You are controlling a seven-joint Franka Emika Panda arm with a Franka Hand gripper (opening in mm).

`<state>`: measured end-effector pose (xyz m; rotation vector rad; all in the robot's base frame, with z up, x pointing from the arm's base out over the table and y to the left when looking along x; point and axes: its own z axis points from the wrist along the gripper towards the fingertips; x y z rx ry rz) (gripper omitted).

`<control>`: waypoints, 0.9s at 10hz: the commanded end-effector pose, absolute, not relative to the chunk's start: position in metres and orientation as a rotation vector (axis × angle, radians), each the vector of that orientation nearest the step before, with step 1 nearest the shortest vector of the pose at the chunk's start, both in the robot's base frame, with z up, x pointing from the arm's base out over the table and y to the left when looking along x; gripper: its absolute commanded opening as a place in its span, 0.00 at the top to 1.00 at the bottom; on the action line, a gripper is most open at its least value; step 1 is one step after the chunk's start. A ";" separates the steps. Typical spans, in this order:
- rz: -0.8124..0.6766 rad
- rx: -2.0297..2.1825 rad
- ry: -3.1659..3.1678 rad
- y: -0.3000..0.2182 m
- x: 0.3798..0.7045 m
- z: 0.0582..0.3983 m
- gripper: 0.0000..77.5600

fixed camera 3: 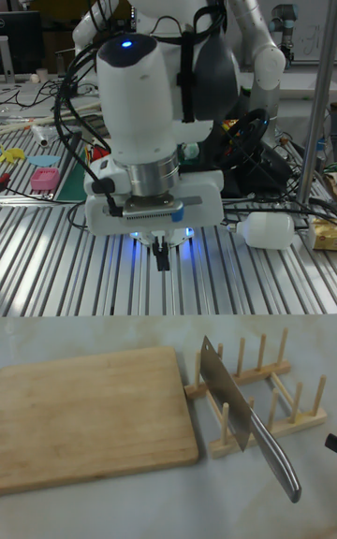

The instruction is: Put the knife on the cutting board

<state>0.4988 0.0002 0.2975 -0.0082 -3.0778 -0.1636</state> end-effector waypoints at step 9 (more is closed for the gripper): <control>-0.183 -0.107 -3.080 0.049 0.531 0.320 1.00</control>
